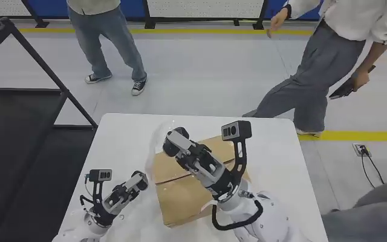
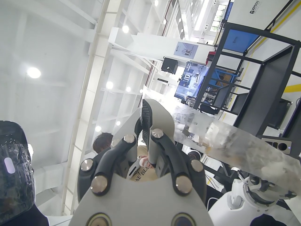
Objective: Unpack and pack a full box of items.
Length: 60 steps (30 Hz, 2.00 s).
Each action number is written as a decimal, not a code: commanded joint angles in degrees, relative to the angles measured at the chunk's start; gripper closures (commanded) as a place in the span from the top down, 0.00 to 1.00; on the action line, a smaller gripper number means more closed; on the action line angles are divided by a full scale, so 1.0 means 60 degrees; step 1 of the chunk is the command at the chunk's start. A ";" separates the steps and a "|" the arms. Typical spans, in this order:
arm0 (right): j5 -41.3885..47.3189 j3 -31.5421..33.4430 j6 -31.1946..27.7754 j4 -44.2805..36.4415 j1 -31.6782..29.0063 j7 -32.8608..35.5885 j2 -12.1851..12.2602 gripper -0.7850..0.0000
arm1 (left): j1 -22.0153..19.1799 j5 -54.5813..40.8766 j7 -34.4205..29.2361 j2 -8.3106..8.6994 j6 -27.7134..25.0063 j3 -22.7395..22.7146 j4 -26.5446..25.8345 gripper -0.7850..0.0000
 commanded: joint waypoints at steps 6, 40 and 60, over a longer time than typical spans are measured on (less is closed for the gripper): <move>0.0199 0.0318 0.0164 -0.0026 -0.0292 0.0283 0.0020 0.00 | -0.0111 -0.0232 -0.0008 0.0042 0.0203 -0.0106 0.0084 0.12; -0.0446 0.3267 0.3840 -0.0656 -0.2224 0.1481 0.0529 0.00 | -0.0352 -0.0417 -0.1248 0.0413 0.2688 -0.0748 0.0138 0.00; -0.1245 0.4201 0.5058 -0.0420 -0.2695 0.2668 0.0895 0.00 | -0.0553 -0.0117 -0.1543 0.0570 0.3661 -0.0376 0.0266 0.00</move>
